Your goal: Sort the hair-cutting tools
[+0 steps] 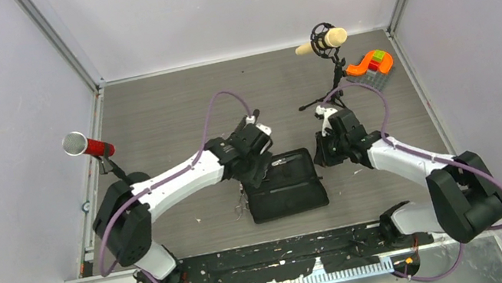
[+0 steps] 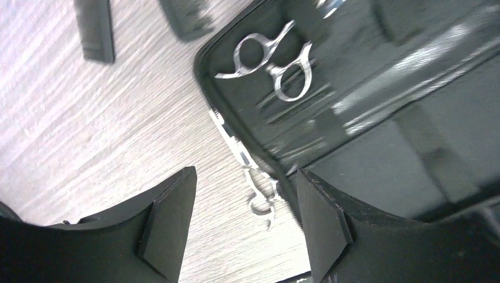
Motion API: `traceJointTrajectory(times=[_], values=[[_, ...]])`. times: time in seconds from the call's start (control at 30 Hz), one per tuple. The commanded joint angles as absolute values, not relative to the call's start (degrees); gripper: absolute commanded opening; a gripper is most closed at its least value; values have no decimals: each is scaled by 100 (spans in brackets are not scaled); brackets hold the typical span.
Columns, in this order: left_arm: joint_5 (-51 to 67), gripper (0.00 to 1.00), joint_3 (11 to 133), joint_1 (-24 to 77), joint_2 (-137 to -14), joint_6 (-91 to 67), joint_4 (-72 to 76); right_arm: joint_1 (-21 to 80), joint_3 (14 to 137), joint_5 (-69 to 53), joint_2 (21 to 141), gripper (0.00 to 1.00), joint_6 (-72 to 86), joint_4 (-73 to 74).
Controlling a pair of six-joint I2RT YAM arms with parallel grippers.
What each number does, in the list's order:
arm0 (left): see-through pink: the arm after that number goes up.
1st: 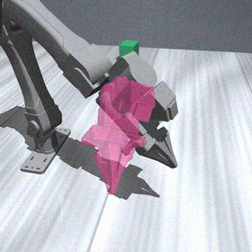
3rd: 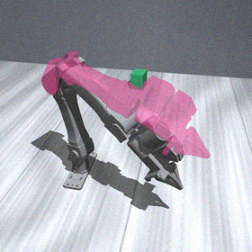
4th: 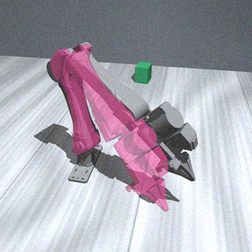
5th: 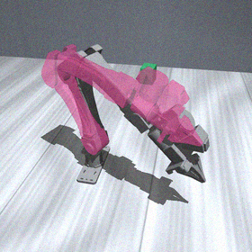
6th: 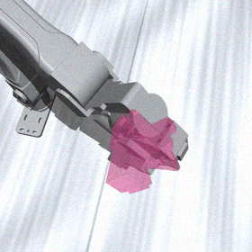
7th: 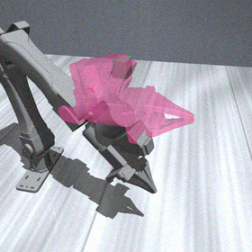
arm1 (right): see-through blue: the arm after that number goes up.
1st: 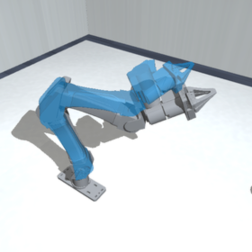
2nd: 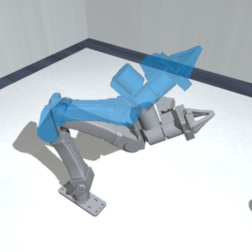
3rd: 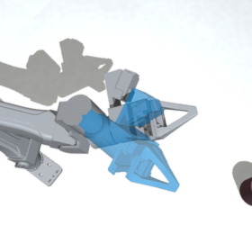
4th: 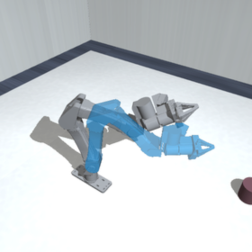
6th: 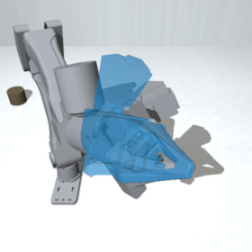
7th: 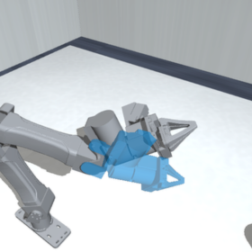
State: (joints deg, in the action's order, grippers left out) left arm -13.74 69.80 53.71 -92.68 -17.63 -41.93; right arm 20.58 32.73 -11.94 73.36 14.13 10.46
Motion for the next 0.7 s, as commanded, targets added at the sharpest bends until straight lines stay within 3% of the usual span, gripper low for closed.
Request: traceJointTrajectory(times=[0.0, 0.07, 0.3, 0.47, 0.67], values=[[-1320, 66, 6396, 5169, -8959, -2263, -4097, 2074, 3623, -532, 7042, 10, 1416, 1230], [-1268, 66, 6244, 5108, -8948, -2314, -4087, 2073, 3651, -542, 6994, 13, 1437, 1294], [-1257, 62, 6187, 4859, -9180, -2424, -4113, 2074, 3554, -661, 6598, 40, 1528, 1363], [-1084, 56, 6142, 4773, -9354, -2400, -3983, 2074, 3485, -555, 6360, 48, 1502, 1458], [-1124, 45, 6143, 4748, -9570, -2391, -3943, 2075, 3472, -371, 6051, 77, 1616, 1529]])
